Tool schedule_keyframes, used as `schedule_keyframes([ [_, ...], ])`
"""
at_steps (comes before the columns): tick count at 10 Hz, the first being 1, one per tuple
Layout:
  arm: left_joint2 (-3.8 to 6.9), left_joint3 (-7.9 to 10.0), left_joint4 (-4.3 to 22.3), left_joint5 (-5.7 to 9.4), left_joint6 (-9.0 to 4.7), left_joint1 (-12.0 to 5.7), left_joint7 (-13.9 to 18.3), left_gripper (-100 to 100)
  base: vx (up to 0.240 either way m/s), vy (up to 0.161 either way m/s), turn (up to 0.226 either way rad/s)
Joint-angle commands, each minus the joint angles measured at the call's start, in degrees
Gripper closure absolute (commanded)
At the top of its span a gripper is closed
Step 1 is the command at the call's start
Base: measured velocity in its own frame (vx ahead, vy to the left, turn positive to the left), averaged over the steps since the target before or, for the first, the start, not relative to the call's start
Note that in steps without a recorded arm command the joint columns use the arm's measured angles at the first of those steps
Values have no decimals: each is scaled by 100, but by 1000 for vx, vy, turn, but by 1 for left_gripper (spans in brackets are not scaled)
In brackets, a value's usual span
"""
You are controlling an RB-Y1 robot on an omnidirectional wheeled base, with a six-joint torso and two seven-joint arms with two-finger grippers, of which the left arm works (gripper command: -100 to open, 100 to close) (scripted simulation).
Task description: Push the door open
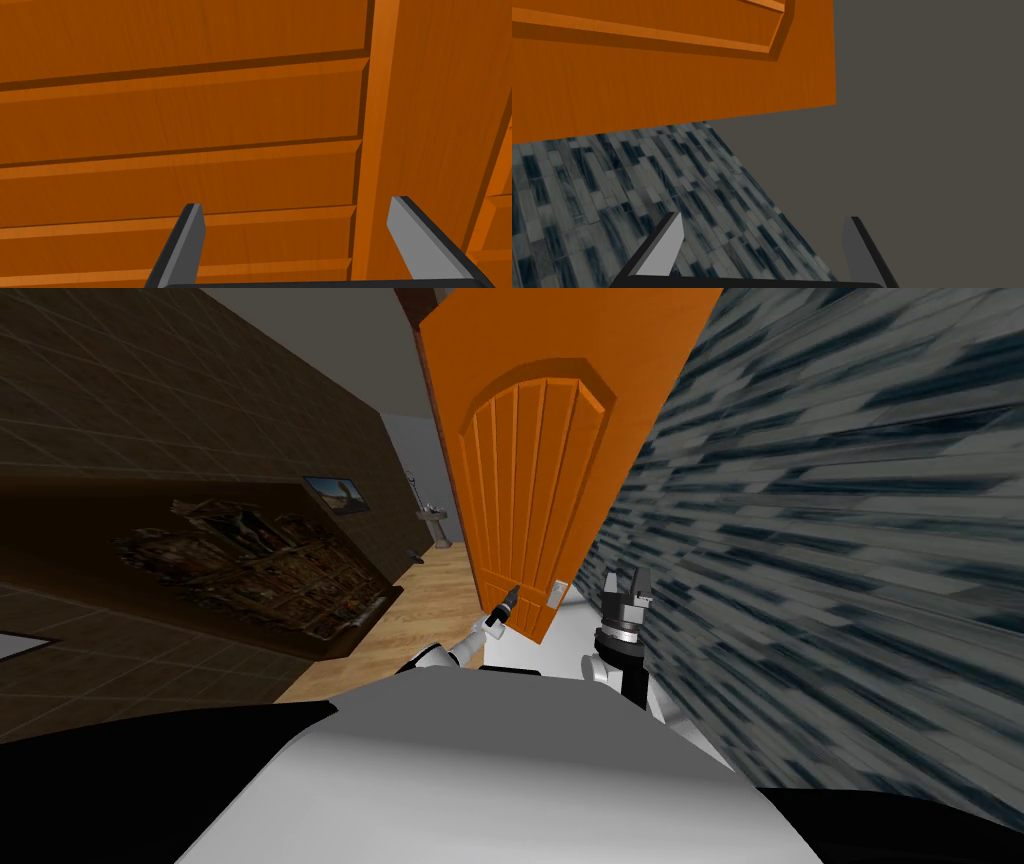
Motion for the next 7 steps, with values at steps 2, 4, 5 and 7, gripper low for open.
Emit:
schedule_keyframes([
  [2,-72,23,82,-10,-22,-70,49,-100,-149,-123,-12],
  [4,-108,33,110,-14,-29,-94,65,-100,-123,-149,-55],
  [5,-127,37,122,-16,-32,-106,72,-100,-158,-147,-24],
  [7,-156,44,142,-20,-37,-123,83,-100,-164,-125,-16],
])
